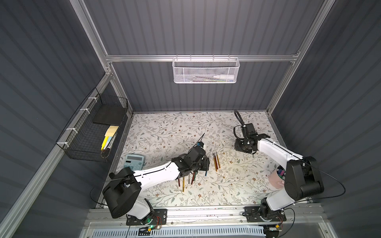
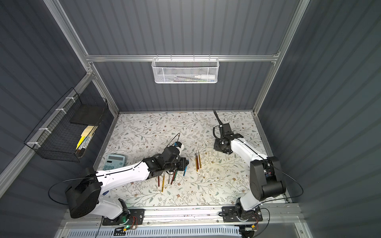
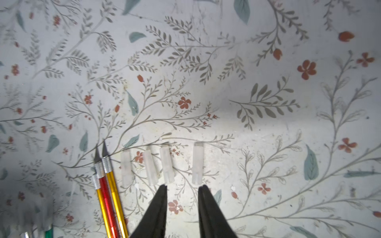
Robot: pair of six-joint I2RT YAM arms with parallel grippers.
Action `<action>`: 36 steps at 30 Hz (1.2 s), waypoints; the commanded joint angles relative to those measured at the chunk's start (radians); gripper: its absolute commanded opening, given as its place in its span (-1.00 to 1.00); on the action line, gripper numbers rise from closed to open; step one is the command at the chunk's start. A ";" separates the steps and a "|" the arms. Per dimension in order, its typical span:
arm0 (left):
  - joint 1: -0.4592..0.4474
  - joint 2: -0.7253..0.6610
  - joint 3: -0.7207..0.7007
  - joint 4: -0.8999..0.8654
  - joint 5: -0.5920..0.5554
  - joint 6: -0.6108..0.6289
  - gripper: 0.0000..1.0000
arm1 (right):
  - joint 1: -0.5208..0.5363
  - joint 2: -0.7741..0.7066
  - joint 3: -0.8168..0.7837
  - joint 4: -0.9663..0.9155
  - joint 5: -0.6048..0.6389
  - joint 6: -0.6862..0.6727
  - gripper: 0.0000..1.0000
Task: Remove protective caps from carving knives
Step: Place the protective sleeve at the center of the board.
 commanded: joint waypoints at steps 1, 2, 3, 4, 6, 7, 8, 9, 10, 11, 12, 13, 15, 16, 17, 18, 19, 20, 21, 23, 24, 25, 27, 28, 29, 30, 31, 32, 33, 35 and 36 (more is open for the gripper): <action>-0.004 0.018 -0.021 0.024 -0.069 -0.076 -0.99 | 0.015 -0.071 -0.047 -0.014 -0.086 0.010 -0.35; -0.004 0.022 -0.021 0.023 -0.079 -0.087 -0.98 | 0.018 -0.094 -0.061 -0.007 -0.112 0.010 -0.33; -0.004 0.028 -0.021 0.024 -0.087 -0.100 -0.98 | 0.021 -0.122 -0.079 0.002 -0.145 0.011 -0.30; -0.004 0.036 -0.021 0.023 -0.094 -0.113 -0.98 | 0.025 -0.149 -0.095 0.008 -0.170 0.012 -0.28; -0.006 0.056 -0.024 0.024 -0.103 -0.137 -0.98 | 0.032 -0.201 -0.124 0.012 -0.203 0.015 -0.24; -0.005 0.065 -0.025 0.026 -0.108 -0.152 -0.98 | 0.034 -0.229 -0.139 0.013 -0.226 0.015 -0.21; -0.005 0.074 -0.026 0.031 -0.110 -0.161 -0.98 | 0.036 -0.254 -0.151 0.013 -0.247 0.017 -0.17; -0.007 0.084 -0.024 0.036 -0.110 -0.171 -0.98 | 0.036 -0.283 -0.166 0.013 -0.290 0.016 -0.12; -0.007 0.096 -0.023 0.039 -0.112 -0.179 -0.98 | 0.037 -0.308 -0.179 0.015 -0.330 0.015 -0.05; -0.007 0.107 -0.021 0.045 -0.112 -0.186 -0.98 | 0.037 -0.341 -0.191 0.016 -0.353 0.013 0.02; -0.007 0.116 -0.021 0.055 -0.112 -0.195 -0.98 | 0.037 -0.367 -0.204 0.023 -0.384 0.020 0.08; -0.007 0.126 -0.021 0.063 -0.112 -0.203 -0.98 | 0.037 -0.387 -0.217 0.041 -0.422 0.033 0.16; -0.008 0.145 -0.017 0.077 -0.113 -0.210 -0.98 | 0.037 -0.411 -0.230 0.044 -0.491 0.057 0.31; -0.008 0.154 -0.015 0.082 -0.113 -0.214 -0.98 | 0.037 -0.423 -0.234 0.044 -0.508 0.066 0.38; -0.007 0.161 -0.013 0.089 -0.113 -0.215 -0.98 | 0.039 -0.432 -0.240 0.044 -0.516 0.074 0.47; -0.007 0.170 -0.009 0.096 -0.109 -0.215 -0.98 | 0.039 -0.442 -0.250 0.058 -0.520 0.081 0.61; -0.008 0.180 -0.002 0.097 -0.105 -0.216 -0.98 | 0.039 -0.451 -0.258 0.076 -0.517 0.087 0.73; -0.008 0.189 0.005 0.099 -0.102 -0.218 -0.98 | 0.039 -0.456 -0.265 0.078 -0.515 0.088 0.85; -0.007 0.200 0.011 0.105 -0.097 -0.221 -0.97 | 0.039 -0.458 -0.269 0.079 -0.514 0.088 0.98; -0.007 0.219 0.016 0.112 -0.092 -0.229 -0.95 | 0.039 -0.455 -0.276 0.078 -0.522 0.086 0.99; -0.008 0.228 0.016 0.119 -0.089 -0.236 -0.95 | 0.039 -0.453 -0.278 0.076 -0.529 0.084 0.98; -0.008 0.235 0.016 0.128 -0.087 -0.240 -0.95 | 0.039 -0.453 -0.279 0.073 -0.530 0.084 0.99; -0.008 0.250 0.020 0.139 -0.083 -0.244 -0.95 | 0.039 -0.459 -0.280 0.072 -0.525 0.084 0.98; -0.008 0.257 0.022 0.145 -0.080 -0.246 -0.95 | 0.038 -0.463 -0.283 0.073 -0.521 0.084 0.98; -0.008 0.263 0.027 0.150 -0.079 -0.247 -0.95 | 0.039 -0.465 -0.284 0.073 -0.517 0.083 0.99; -0.007 0.271 0.033 0.152 -0.077 -0.247 -0.95 | 0.039 -0.466 -0.284 0.073 -0.512 0.082 0.98; -0.008 0.277 0.037 0.156 -0.075 -0.247 -0.95 | 0.039 -0.466 -0.283 0.073 -0.509 0.082 0.98; -0.007 0.283 0.044 0.158 -0.073 -0.249 -0.95 | 0.039 -0.464 -0.285 0.072 -0.507 0.082 0.98; -0.007 0.288 0.048 0.161 -0.071 -0.249 -0.95 | 0.039 -0.463 -0.286 0.072 -0.504 0.082 0.98; -0.007 0.297 0.056 0.163 -0.071 -0.249 -0.95 | 0.039 -0.463 -0.289 0.073 -0.497 0.085 0.99; -0.007 0.300 0.060 0.166 -0.070 -0.249 -0.95 | 0.039 -0.464 -0.290 0.073 -0.491 0.087 0.98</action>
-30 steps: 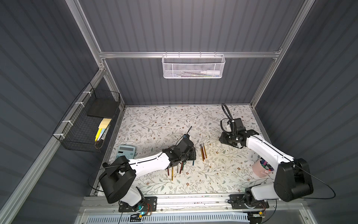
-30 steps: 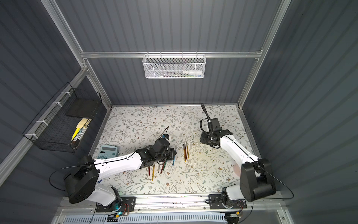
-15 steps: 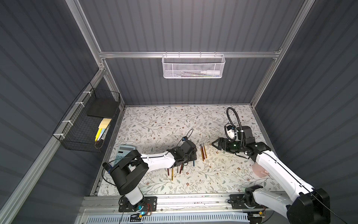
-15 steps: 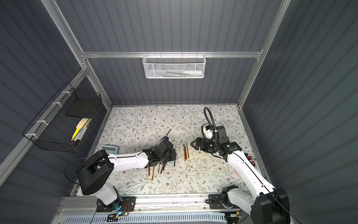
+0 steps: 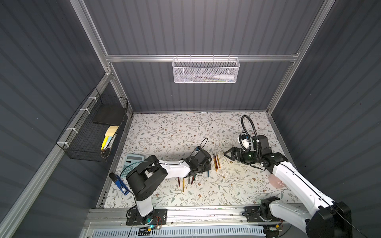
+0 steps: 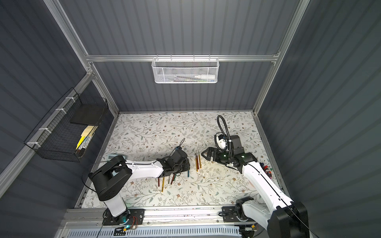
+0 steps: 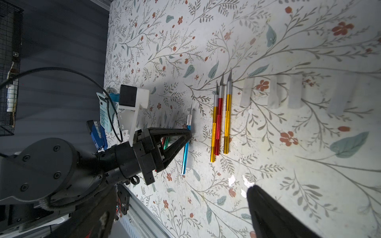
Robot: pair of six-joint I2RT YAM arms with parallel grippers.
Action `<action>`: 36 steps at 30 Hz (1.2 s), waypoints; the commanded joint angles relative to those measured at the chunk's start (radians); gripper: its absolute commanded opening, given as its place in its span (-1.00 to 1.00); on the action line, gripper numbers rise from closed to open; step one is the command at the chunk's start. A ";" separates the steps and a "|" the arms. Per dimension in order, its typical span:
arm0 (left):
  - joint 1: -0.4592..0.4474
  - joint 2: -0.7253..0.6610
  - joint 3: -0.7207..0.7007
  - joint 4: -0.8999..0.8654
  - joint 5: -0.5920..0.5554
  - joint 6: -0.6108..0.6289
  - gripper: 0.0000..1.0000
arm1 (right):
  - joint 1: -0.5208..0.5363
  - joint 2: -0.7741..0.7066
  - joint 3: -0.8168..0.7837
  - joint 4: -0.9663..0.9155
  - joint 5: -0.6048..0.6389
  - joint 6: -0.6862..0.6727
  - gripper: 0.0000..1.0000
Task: Remove protective caps from carving knives
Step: Place the protective sleeve at the center of the board, then place the carving knife at the center of the board.
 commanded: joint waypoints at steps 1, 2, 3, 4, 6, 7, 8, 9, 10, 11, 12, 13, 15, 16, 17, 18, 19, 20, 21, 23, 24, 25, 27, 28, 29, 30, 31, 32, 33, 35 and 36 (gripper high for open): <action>-0.007 0.018 0.033 0.018 0.007 -0.014 -0.95 | 0.004 -0.011 -0.018 0.005 0.015 0.007 0.98; -0.008 0.024 0.039 0.018 0.007 -0.012 -0.95 | 0.004 -0.014 -0.022 0.005 0.021 0.009 0.98; -0.007 0.032 0.046 0.018 0.007 -0.011 -0.95 | 0.003 -0.018 -0.025 0.005 0.023 0.010 0.98; -0.008 0.038 0.053 0.019 0.008 -0.010 -0.95 | 0.004 -0.020 -0.025 0.005 0.024 0.011 0.98; -0.008 0.054 0.069 0.021 0.006 -0.001 -0.95 | 0.004 -0.026 -0.026 0.000 0.027 0.010 0.98; -0.007 0.060 0.076 0.020 0.004 0.002 -0.96 | 0.003 -0.029 -0.027 -0.005 0.029 0.007 0.98; -0.007 0.067 0.083 0.020 0.001 0.004 -0.96 | 0.004 -0.032 -0.027 -0.010 0.032 0.005 0.98; -0.006 0.072 0.088 0.021 0.000 0.007 -0.96 | 0.004 -0.037 -0.027 -0.014 0.035 0.002 0.98; -0.007 0.077 0.094 0.018 -0.004 0.011 -0.96 | 0.004 -0.038 -0.027 -0.014 0.036 0.000 0.98; -0.008 0.080 0.102 0.015 -0.008 0.015 -0.96 | 0.004 -0.041 -0.029 -0.014 0.039 0.000 0.98; -0.007 0.085 0.108 0.014 -0.009 0.019 -0.96 | 0.004 -0.043 -0.030 -0.013 0.041 0.000 0.98; -0.007 0.089 0.113 0.012 -0.011 0.021 -0.96 | 0.004 -0.045 -0.031 -0.014 0.041 0.000 0.98; -0.007 0.101 0.127 0.007 -0.010 0.028 -0.96 | 0.003 -0.048 -0.032 -0.013 0.044 0.000 0.98; -0.007 0.107 0.134 0.003 -0.010 0.030 -0.96 | 0.004 -0.048 -0.032 -0.014 0.047 0.000 0.98; -0.007 0.113 0.139 0.001 -0.012 0.033 -0.96 | 0.004 -0.049 -0.032 -0.014 0.051 0.000 0.98; -0.007 0.117 0.144 0.001 -0.014 0.034 -0.95 | 0.004 -0.052 -0.033 -0.014 0.056 0.000 0.98; -0.006 0.121 0.146 0.001 -0.015 0.034 -0.95 | 0.004 -0.055 -0.033 -0.014 0.058 0.000 0.98; -0.005 0.123 0.149 0.000 -0.018 0.036 -0.95 | 0.004 -0.057 -0.033 -0.039 0.059 0.000 0.97; -0.005 0.127 0.151 -0.002 -0.020 0.038 -0.95 | 0.004 -0.060 -0.032 -0.041 0.059 0.000 0.98; -0.004 0.133 0.154 -0.003 -0.021 0.039 -0.95 | 0.003 -0.064 -0.033 -0.044 0.062 0.000 0.97; -0.004 0.137 0.159 -0.004 -0.021 0.041 -0.95 | 0.004 -0.065 -0.035 -0.046 0.062 -0.002 0.98; -0.005 0.140 0.162 -0.005 -0.022 0.042 -0.95 | 0.004 -0.065 -0.034 -0.047 0.065 -0.002 0.98; -0.004 0.147 0.167 -0.007 -0.023 0.044 -0.95 | 0.003 -0.066 -0.034 -0.050 0.071 -0.002 0.98; -0.004 0.148 0.170 -0.009 -0.022 0.044 -0.95 | 0.004 -0.066 -0.035 -0.050 0.073 -0.003 0.98; -0.003 0.150 0.172 -0.011 -0.024 0.045 -0.95 | 0.004 -0.067 -0.035 -0.050 0.073 -0.002 0.98; -0.003 0.150 0.173 -0.015 -0.026 0.046 -0.95 | 0.004 -0.068 -0.035 -0.050 0.072 -0.002 0.98; -0.002 0.150 0.175 -0.019 -0.028 0.047 -0.95 | 0.004 -0.069 -0.034 -0.050 0.072 -0.002 0.98; -0.003 0.150 0.178 -0.026 -0.032 0.049 -0.95 | 0.004 -0.071 -0.034 -0.050 0.072 -0.001 0.98; -0.002 0.150 0.180 -0.032 -0.035 0.049 -0.94 | 0.004 -0.073 -0.034 -0.050 0.073 -0.002 0.98; -0.002 0.149 0.179 -0.036 -0.036 0.045 -0.93 | 0.004 -0.077 -0.033 -0.052 0.076 -0.002 0.98; 0.000 0.149 0.180 -0.038 -0.037 0.043 -0.92 | 0.003 -0.077 -0.034 -0.053 0.078 -0.003 0.98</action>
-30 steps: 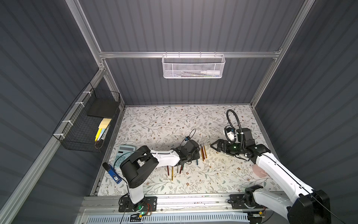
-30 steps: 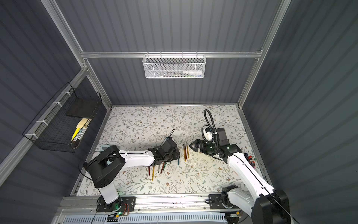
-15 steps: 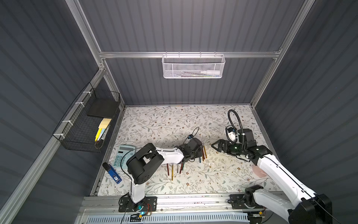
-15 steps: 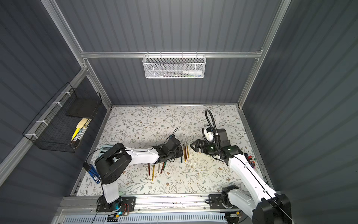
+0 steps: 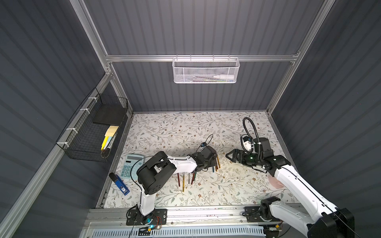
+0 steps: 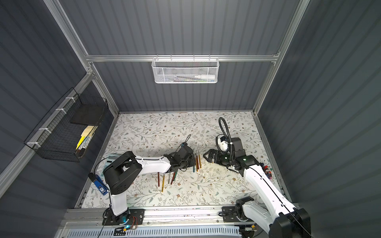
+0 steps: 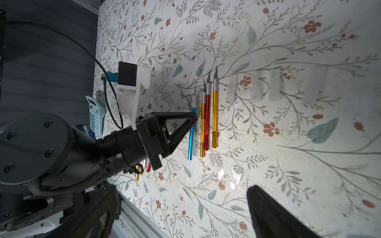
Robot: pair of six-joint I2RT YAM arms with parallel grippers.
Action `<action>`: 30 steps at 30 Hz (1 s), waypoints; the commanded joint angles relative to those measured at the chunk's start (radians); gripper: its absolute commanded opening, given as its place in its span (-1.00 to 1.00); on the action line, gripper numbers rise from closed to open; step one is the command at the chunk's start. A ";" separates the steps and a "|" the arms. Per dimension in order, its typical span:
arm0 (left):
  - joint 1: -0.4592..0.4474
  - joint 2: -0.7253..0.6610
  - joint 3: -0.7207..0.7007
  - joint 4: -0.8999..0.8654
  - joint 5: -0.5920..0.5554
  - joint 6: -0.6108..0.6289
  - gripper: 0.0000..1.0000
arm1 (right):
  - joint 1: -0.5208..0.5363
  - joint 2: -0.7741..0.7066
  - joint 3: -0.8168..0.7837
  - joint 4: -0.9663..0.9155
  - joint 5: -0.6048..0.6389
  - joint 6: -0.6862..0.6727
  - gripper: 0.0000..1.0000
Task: Remove protective caps from carving knives
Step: Place the carving knife at the center of the board.
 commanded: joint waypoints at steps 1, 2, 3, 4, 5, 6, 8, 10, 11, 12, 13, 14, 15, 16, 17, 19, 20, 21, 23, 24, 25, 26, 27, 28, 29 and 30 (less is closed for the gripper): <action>0.000 0.018 0.024 -0.035 -0.020 0.015 -0.91 | 0.003 -0.017 -0.008 -0.015 0.014 -0.007 0.98; 0.000 0.017 0.023 -0.036 -0.019 0.014 -0.91 | 0.004 -0.017 -0.006 -0.017 0.016 -0.009 0.98; 0.001 0.019 0.025 -0.038 -0.020 0.012 -0.90 | 0.004 -0.017 -0.005 -0.019 0.016 -0.010 0.98; 0.001 0.019 0.025 -0.041 -0.021 0.012 -0.90 | 0.003 -0.017 -0.004 -0.020 0.017 -0.010 0.98; 0.001 0.019 0.026 -0.045 -0.022 0.012 -0.90 | 0.004 -0.017 -0.003 -0.021 0.018 -0.012 0.98; 0.000 0.017 0.025 -0.046 -0.023 0.011 -0.90 | 0.004 -0.017 -0.002 -0.021 0.018 -0.012 0.98; 0.002 0.014 0.023 -0.051 -0.027 0.011 -0.90 | 0.004 -0.015 0.000 -0.021 0.019 -0.013 0.98; 0.001 0.013 0.023 -0.057 -0.031 0.010 -0.88 | 0.003 -0.012 0.002 -0.020 0.018 -0.014 0.98; 0.002 0.012 0.023 -0.058 -0.032 0.012 -0.87 | 0.004 -0.011 0.003 -0.020 0.016 -0.013 0.98; 0.003 0.011 0.024 -0.060 -0.033 0.012 -0.87 | 0.004 -0.011 0.004 -0.021 0.016 -0.015 0.98; 0.003 0.012 0.021 -0.062 -0.034 0.012 -0.87 | 0.004 -0.009 0.004 -0.020 0.016 -0.015 0.98; 0.004 0.011 0.021 -0.062 -0.034 0.012 -0.86 | 0.004 -0.009 0.005 -0.020 0.020 -0.013 0.98; 0.003 0.013 0.023 -0.064 -0.034 0.011 -0.86 | 0.004 -0.009 0.005 -0.020 0.023 -0.013 0.98; 0.004 0.013 0.023 -0.066 -0.034 0.010 -0.86 | 0.004 -0.009 0.006 -0.022 0.026 -0.015 0.98; 0.003 0.014 0.025 -0.066 -0.034 0.009 -0.86 | 0.004 -0.011 0.007 -0.023 0.027 -0.015 0.98; 0.005 0.016 0.029 -0.071 -0.038 0.009 -0.83 | 0.004 -0.011 0.008 -0.024 0.028 -0.016 0.98; 0.005 0.018 0.031 -0.072 -0.038 0.009 -0.83 | 0.004 -0.012 0.008 -0.026 0.028 -0.016 0.98; 0.004 0.017 0.032 -0.075 -0.038 0.009 -0.82 | 0.004 -0.014 0.006 -0.026 0.029 -0.016 0.98; 0.005 0.020 0.034 -0.080 -0.039 0.009 -0.80 | 0.004 -0.015 0.007 -0.028 0.031 -0.018 0.98; 0.005 0.019 0.035 -0.080 -0.039 0.009 -0.80 | 0.004 -0.016 0.007 -0.029 0.032 -0.018 0.98; 0.005 0.020 0.034 -0.083 -0.040 0.009 -0.79 | 0.004 -0.017 0.006 -0.029 0.035 -0.017 0.98; 0.006 0.022 0.033 -0.086 -0.041 0.007 -0.79 | 0.004 -0.017 0.007 -0.031 0.037 -0.017 0.98; 0.007 0.021 0.034 -0.086 -0.042 0.005 -0.78 | 0.004 -0.018 0.005 -0.032 0.037 -0.017 0.98; 0.006 0.020 0.034 -0.086 -0.042 0.003 -0.78 | 0.004 -0.018 0.005 -0.032 0.037 -0.018 0.98; 0.006 0.020 0.034 -0.087 -0.044 0.003 -0.77 | 0.004 -0.020 0.005 -0.032 0.037 -0.017 0.98; 0.006 0.021 0.034 -0.091 -0.045 0.002 -0.77 | 0.004 -0.021 0.004 -0.033 0.038 -0.018 0.98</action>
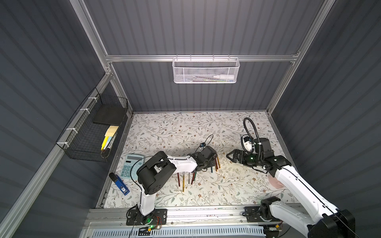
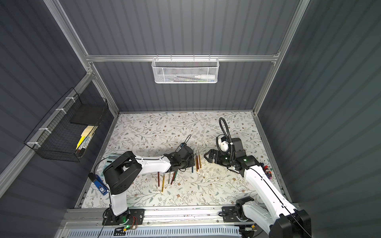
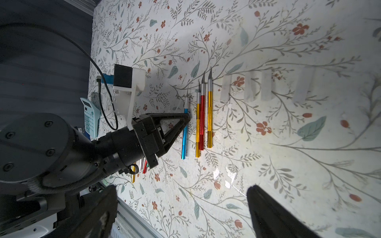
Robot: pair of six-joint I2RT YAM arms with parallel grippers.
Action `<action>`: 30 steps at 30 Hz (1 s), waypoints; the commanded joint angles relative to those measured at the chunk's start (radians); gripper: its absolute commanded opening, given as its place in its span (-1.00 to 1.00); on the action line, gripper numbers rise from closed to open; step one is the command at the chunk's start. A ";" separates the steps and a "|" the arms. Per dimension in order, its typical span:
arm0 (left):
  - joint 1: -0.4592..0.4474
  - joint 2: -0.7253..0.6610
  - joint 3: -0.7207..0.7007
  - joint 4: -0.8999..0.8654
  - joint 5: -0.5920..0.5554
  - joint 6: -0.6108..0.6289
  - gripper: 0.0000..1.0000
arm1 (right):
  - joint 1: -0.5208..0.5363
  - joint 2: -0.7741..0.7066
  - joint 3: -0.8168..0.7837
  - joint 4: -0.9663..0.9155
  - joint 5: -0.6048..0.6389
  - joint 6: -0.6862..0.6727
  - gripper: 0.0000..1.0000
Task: Remove protective caps from carving knives
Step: Place the carving knife at the center of the board.
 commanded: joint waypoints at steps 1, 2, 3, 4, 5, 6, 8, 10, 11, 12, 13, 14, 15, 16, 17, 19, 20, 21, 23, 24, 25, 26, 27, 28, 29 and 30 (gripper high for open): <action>0.004 0.021 0.023 -0.031 -0.016 0.003 -0.77 | 0.004 -0.015 0.006 -0.017 0.012 -0.013 0.98; 0.005 0.022 0.023 -0.032 -0.017 0.002 -0.77 | 0.004 -0.017 0.005 -0.017 0.014 -0.015 0.98; 0.005 0.023 0.024 -0.035 -0.016 0.002 -0.75 | 0.004 -0.017 0.005 -0.017 0.015 -0.015 0.98; 0.005 0.025 0.024 -0.035 -0.016 0.002 -0.74 | 0.004 -0.019 0.004 -0.018 0.017 -0.015 0.98; 0.006 0.024 0.023 -0.037 -0.017 0.002 -0.71 | 0.004 -0.021 0.004 -0.017 0.018 -0.014 0.98; 0.006 0.025 0.023 -0.037 -0.016 0.002 -0.70 | 0.003 -0.021 0.004 -0.018 0.018 -0.015 0.98; 0.006 0.027 0.024 -0.038 -0.017 0.004 -0.70 | 0.004 -0.023 0.003 -0.019 0.020 -0.015 0.98; 0.007 0.029 0.023 -0.038 -0.017 0.004 -0.69 | 0.004 -0.022 0.003 -0.019 0.021 -0.015 0.98; 0.006 0.029 0.023 -0.038 -0.018 0.004 -0.69 | 0.004 -0.021 0.003 -0.019 0.022 -0.015 0.98; 0.006 0.029 0.023 -0.038 -0.018 0.004 -0.69 | 0.004 -0.021 0.003 -0.019 0.021 -0.016 0.98; 0.006 0.029 0.023 -0.038 -0.018 0.003 -0.69 | 0.003 -0.021 0.004 -0.018 0.020 -0.016 0.98; 0.007 0.029 0.022 -0.038 -0.017 0.002 -0.69 | 0.004 -0.021 0.005 -0.019 0.021 -0.016 0.97; 0.006 0.029 0.021 -0.038 -0.017 0.001 -0.69 | 0.004 -0.021 0.004 -0.018 0.022 -0.016 0.98; 0.007 0.028 0.021 -0.038 -0.018 0.002 -0.69 | 0.004 -0.021 0.004 -0.018 0.022 -0.016 0.98; 0.006 0.029 0.021 -0.040 -0.017 0.001 -0.69 | 0.004 -0.021 0.004 -0.020 0.023 -0.016 0.97; 0.007 0.025 0.020 -0.040 -0.020 0.002 -0.69 | 0.004 -0.021 0.003 -0.019 0.023 -0.016 0.98; 0.007 0.024 0.018 -0.040 -0.022 0.001 -0.69 | 0.004 -0.021 0.003 -0.020 0.023 -0.016 0.98; 0.007 0.021 0.018 -0.040 -0.021 0.002 -0.69 | 0.003 -0.021 0.004 -0.020 0.022 -0.016 0.98; 0.010 0.014 0.018 -0.036 -0.016 0.006 -0.69 | 0.004 -0.021 0.005 -0.017 0.022 -0.018 0.98; 0.011 0.010 0.020 -0.038 -0.014 0.011 -0.67 | 0.004 -0.021 0.003 -0.017 0.020 -0.019 0.98; 0.011 0.002 0.024 -0.046 -0.015 0.019 -0.66 | 0.004 -0.020 0.004 -0.016 0.016 -0.020 0.98; 0.010 -0.006 0.029 -0.062 -0.021 0.027 -0.65 | 0.004 -0.018 0.002 -0.017 0.015 -0.024 0.98; 0.013 -0.015 0.033 -0.076 -0.029 0.034 -0.65 | 0.004 -0.017 0.001 -0.016 0.014 -0.024 0.98; 0.013 -0.027 0.034 -0.095 -0.040 0.044 -0.64 | 0.004 -0.015 -0.001 -0.017 0.012 -0.024 0.98; 0.012 -0.040 0.035 -0.114 -0.050 0.053 -0.64 | 0.004 -0.014 -0.003 -0.015 0.007 -0.025 0.98; 0.012 -0.053 0.036 -0.128 -0.057 0.062 -0.64 | 0.004 -0.014 -0.002 -0.015 0.003 -0.025 0.98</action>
